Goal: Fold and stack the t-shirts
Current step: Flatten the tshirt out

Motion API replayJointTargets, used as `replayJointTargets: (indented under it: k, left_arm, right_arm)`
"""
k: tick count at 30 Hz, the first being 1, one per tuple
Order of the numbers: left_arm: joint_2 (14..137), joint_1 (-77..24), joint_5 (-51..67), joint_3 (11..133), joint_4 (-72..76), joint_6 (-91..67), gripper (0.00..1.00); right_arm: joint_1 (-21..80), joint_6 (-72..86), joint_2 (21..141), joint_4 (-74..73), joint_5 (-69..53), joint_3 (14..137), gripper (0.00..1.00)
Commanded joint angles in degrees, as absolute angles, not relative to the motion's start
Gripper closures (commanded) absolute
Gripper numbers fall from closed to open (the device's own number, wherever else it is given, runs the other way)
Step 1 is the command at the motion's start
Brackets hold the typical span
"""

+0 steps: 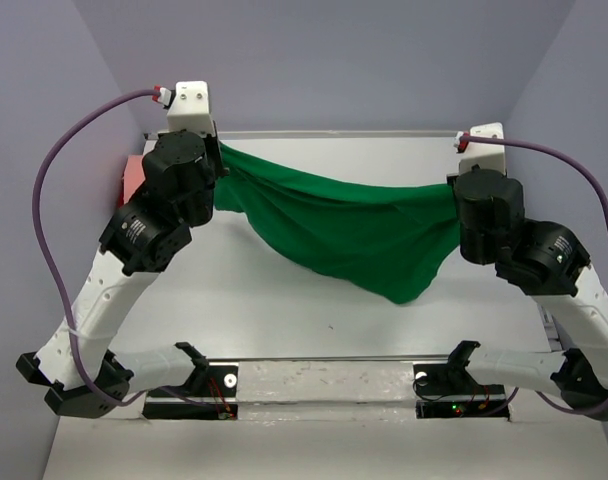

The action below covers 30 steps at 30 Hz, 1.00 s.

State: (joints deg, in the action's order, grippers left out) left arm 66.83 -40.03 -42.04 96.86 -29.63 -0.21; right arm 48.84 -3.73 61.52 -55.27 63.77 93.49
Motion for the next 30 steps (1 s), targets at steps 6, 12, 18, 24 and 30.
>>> replayJointTargets:
  k: [6, 12, 18, 24, 30]
  left_arm:
    - [63.5, -46.8, -50.6, 106.4, -31.6, 2.9, 1.0]
    - [68.3, -57.8, -61.9, 116.0, -32.7, 5.3, 1.0]
    - [70.7, -59.1, -59.3, 116.8, -27.3, 9.0, 1.0]
    - [75.9, -52.2, -50.4, 117.8, -23.6, 9.7, 1.0]
    - [81.0, -50.3, -48.2, 124.8, -21.9, 11.3, 1.0]
  right_arm:
    - [49.4, -11.0, 59.0, -48.7, 69.5, 101.8, 1.0]
    - [49.4, -12.9, 63.3, -46.8, 68.6, 107.8, 1.0]
    - [49.4, -21.5, 66.5, -37.0, 67.2, 110.3, 1.0]
    - [49.4, -25.8, 70.2, -31.7, 65.5, 113.4, 1.0]
    - [50.7, -38.5, 71.6, -17.2, 66.7, 112.7, 1.0]
